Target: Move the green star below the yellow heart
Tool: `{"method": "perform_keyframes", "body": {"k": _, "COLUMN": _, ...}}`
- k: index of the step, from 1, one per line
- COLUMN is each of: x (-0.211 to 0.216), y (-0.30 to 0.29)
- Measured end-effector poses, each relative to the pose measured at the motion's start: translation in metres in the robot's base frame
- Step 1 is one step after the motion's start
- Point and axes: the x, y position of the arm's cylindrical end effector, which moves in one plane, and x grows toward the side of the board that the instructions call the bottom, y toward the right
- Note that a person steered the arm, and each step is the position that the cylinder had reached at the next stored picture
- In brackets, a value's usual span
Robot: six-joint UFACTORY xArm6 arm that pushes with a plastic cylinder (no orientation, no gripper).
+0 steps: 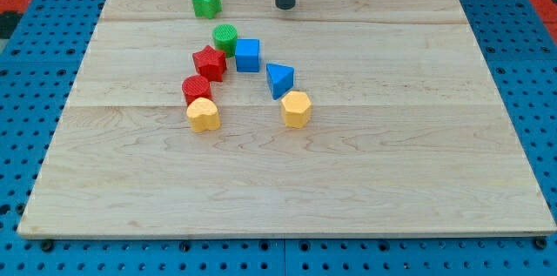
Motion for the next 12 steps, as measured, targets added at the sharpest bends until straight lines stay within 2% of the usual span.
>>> {"method": "perform_keyframes", "body": {"k": 1, "x": -0.008, "y": -0.081}}
{"method": "perform_keyframes", "body": {"k": 2, "x": -0.011, "y": -0.089}}
{"method": "perform_keyframes", "body": {"k": 3, "x": 0.002, "y": -0.134}}
{"method": "perform_keyframes", "body": {"k": 4, "x": 0.037, "y": -0.158}}
{"method": "perform_keyframes", "body": {"k": 5, "x": 0.067, "y": -0.158}}
{"method": "perform_keyframes", "body": {"k": 6, "x": 0.014, "y": -0.163}}
{"method": "perform_keyframes", "body": {"k": 7, "x": 0.03, "y": -0.222}}
{"method": "perform_keyframes", "body": {"k": 8, "x": 0.095, "y": -0.205}}
{"method": "perform_keyframes", "body": {"k": 9, "x": 0.04, "y": -0.236}}
{"method": "perform_keyframes", "body": {"k": 10, "x": 0.02, "y": -0.191}}
{"method": "perform_keyframes", "body": {"k": 12, "x": 0.111, "y": -0.191}}
